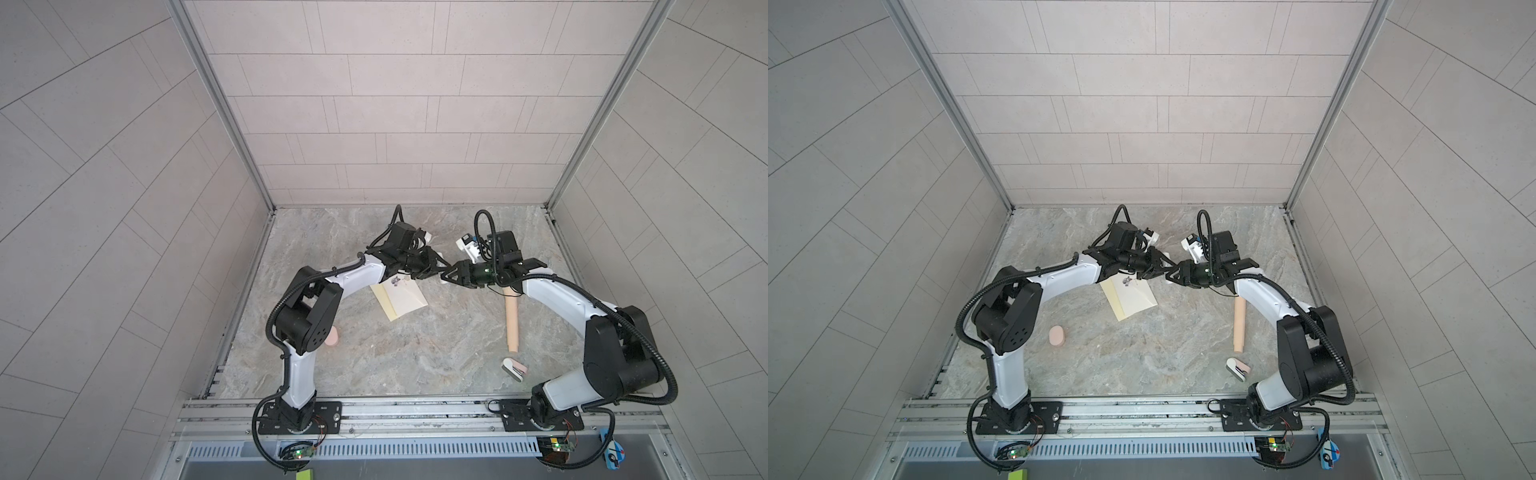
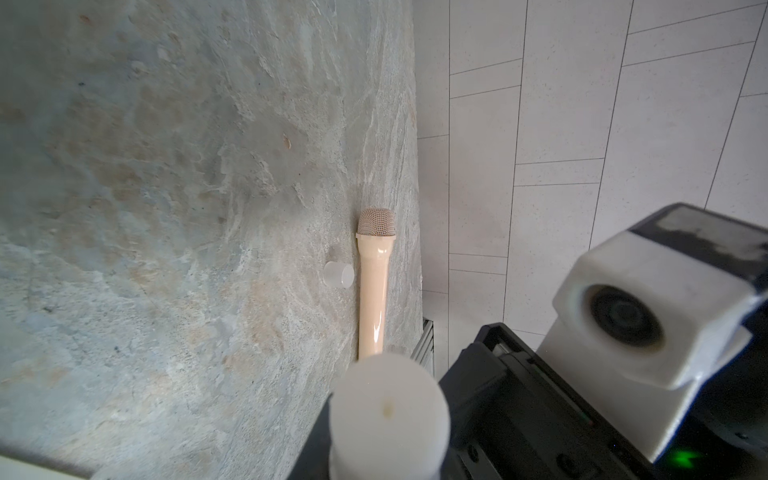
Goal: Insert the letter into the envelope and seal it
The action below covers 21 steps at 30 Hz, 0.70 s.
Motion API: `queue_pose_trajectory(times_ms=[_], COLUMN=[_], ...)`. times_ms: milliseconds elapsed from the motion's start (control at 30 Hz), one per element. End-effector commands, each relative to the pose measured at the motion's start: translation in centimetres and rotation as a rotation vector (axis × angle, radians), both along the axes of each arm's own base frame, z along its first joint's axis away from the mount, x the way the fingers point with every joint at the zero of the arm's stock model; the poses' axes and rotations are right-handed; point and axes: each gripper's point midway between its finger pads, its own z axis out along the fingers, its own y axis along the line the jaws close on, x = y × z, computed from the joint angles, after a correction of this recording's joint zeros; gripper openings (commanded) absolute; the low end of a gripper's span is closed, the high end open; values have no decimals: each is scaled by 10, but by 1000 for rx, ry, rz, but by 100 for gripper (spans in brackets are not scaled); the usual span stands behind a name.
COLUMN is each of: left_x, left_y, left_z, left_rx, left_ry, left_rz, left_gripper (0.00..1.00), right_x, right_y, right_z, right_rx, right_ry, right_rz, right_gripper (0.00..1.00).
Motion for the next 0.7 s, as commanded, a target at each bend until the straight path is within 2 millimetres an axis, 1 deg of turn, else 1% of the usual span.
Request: queue_pose_trajectory(times_ms=[0, 67, 167, 267, 300, 333, 433, 567, 667], left_x=[-3, -3, -2, 1, 3, 6, 13, 22, 25], left_y=[-4, -5, -4, -1, 1, 2, 5, 5, 2], left_z=[22, 24, 23, 17, 15, 14, 14, 22, 29], left_rx=[-42, -43, -32, 1, 12, 20, 20, -17, -49], left_ry=[-35, -37, -29, -7, 7, 26, 74, 121, 127], left_rz=[-21, -20, -13, 16, 31, 49, 101, 148, 150], left_gripper=[0, 0, 0, 0, 0, 0, 0, 0, 0], right_x=[3, 3, 0, -6, -7, -8, -7, -4, -2], right_y=[6, 10, 17, 17, 14, 12, -2, -14, -17], right_z=[-3, -4, -3, -11, -16, -19, -32, -34, -30], right_rx=[16, 21, 8, -102, -186, -274, -578, -890, -1019], right_ry=[4, 9, 9, 7, -2, -21, -94, -217, -295], right_rz=[13, 21, 39, 49, 44, 38, -26, -128, -190], right_gripper=[35, 30, 26, 18, 13, 11, 9, 6, 5])
